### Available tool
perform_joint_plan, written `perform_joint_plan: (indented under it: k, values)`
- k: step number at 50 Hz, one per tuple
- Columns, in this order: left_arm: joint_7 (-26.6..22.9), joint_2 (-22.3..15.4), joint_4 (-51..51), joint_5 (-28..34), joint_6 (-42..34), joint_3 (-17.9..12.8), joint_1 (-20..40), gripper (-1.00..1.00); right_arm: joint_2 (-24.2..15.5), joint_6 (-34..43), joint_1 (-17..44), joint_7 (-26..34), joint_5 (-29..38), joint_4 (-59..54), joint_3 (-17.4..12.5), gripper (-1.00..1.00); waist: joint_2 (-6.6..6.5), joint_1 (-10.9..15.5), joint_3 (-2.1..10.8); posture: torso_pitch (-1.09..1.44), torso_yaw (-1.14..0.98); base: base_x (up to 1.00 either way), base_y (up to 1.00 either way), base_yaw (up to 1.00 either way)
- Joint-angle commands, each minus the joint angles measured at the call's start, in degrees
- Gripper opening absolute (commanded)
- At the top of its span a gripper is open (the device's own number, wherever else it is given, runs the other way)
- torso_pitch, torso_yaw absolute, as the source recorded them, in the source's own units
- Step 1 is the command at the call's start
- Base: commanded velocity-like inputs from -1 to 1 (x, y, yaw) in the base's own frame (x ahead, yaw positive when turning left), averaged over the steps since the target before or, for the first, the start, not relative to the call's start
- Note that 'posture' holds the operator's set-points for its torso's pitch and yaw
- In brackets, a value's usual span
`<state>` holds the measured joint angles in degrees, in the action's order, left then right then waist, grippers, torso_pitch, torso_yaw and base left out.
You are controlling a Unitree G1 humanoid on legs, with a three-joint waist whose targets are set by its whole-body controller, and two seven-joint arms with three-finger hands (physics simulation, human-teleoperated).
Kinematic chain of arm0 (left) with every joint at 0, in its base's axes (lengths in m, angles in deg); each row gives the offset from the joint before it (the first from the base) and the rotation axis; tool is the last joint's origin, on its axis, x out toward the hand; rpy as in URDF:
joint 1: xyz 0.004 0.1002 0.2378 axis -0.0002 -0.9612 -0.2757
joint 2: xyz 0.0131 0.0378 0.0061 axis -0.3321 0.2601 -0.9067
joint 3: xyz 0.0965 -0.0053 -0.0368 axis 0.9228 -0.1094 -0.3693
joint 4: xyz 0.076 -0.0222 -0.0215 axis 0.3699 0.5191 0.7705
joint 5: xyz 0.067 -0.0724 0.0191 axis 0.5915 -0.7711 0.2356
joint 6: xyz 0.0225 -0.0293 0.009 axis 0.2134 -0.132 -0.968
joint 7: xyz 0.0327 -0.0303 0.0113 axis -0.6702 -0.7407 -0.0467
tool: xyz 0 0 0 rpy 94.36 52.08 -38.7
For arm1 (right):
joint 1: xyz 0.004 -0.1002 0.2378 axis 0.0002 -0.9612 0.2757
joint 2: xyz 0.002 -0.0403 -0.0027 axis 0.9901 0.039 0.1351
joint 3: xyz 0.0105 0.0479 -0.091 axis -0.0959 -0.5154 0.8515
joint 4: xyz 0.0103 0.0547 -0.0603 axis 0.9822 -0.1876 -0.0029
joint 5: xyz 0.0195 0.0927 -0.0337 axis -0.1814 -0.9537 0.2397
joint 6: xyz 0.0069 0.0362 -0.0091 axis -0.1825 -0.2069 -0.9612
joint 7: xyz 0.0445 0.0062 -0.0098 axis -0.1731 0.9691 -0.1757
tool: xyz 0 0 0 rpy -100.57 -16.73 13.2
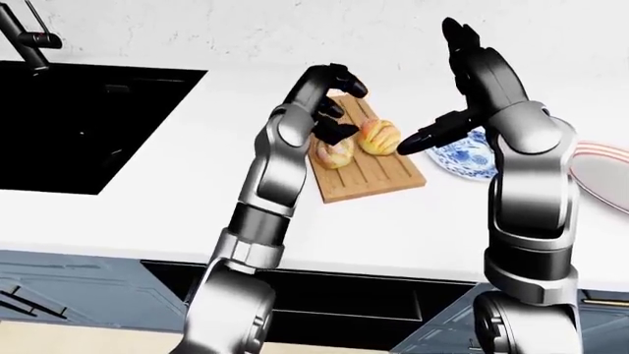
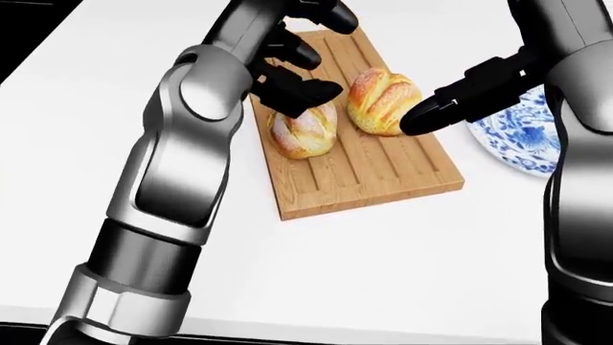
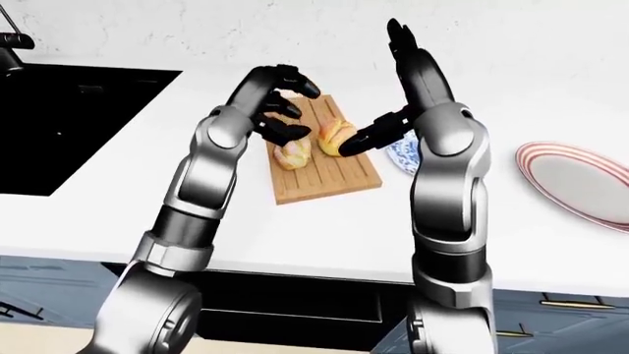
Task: Place all breads on the cutting board.
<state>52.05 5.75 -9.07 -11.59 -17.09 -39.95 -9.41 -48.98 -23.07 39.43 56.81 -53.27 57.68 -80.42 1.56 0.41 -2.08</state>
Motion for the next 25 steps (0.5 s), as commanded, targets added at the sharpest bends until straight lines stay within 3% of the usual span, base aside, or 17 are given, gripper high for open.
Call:
perform_joint_plan:
  k: [1, 8, 13, 14, 18, 20, 22, 23, 25]
  values:
    - [-0.7, -0.7, -5.1, 0.3, -0.7, -0.4, 2.3, 0.05, -1.0, -1.0, 1.8, -0.3, 0.3, 1.7, -1.0, 1.0, 0.2, 0.0, 1.83, 0.0, 0.0, 0.0, 0.0, 0.0]
    - [-7.5, -4.3, -19.9, 2.4, -10.0, -1.5, 1.4, 0.05, -3.8, 2.0, 2.1, 1.9, -1.2, 5.1, -3.1, 1.0, 0.08, -0.1, 1.36, 0.0, 0.0, 0.0, 0.0, 0.0]
    - [-12.1, -7.8, -32.3, 3.3, -15.8, -3.3, -3.2, 0.04, -6.7, 5.2, 1.0, 3.7, -3.4, 10.1, -5.7, 1.0, -0.22, -0.1, 0.97, 0.0, 0.0, 0.0, 0.0, 0.0]
    - [-13.0, -8.7, -37.1, 2.8, -18.2, -5.0, -4.8, 0.11, -7.1, 5.2, -0.2, 3.4, -4.4, 10.9, -7.2, 1.0, -0.26, -0.1, 0.91, 0.0, 0.0, 0.0, 0.0, 0.0]
    - [-13.6, -11.9, -43.6, 0.7, -21.2, -7.0, -8.0, 0.36, -8.5, 5.2, -2.5, 1.1, -7.7, 11.8, -9.4, 1.0, -0.29, -0.1, 0.87, 0.0, 0.0, 0.0, 0.0, 0.0]
    - [-14.5, -13.6, -47.9, -0.4, -23.9, -7.9, -9.7, 0.4, -9.8, 6.4, -3.3, 0.7, -9.7, 13.4, -10.7, 1.0, -0.27, -0.1, 0.96, 0.0, 0.0, 0.0, 0.0, 0.0]
    - [-14.4, -15.2, -51.1, -1.7, -26.0, -9.5, -11.0, 0.69, -11.1, 7.5, -4.3, 0.3, -11.6, 15.1, -11.9, 1.0, -0.27, -0.1, 0.93, 0.0, 0.0, 0.0, 0.0, 0.0]
    - [-14.1, -15.8, -51.9, -2.4, -26.6, -9.7, -11.4, 0.94, -11.7, 8.0, -5.0, 0.1, -12.6, 16.1, -12.8, 1.0, -0.29, -0.1, 0.86, 0.0, 0.0, 0.0, 0.0, 0.0]
    - [-14.4, -18.0, -55.6, -3.6, -28.2, -11.4, -14.0, 1.0, -12.7, 7.9, -7.0, -0.7, -14.4, 17.3, -14.2, 1.0, -0.35, 0.0, 0.73, 0.0, 0.0, 0.0, 0.0, 0.0]
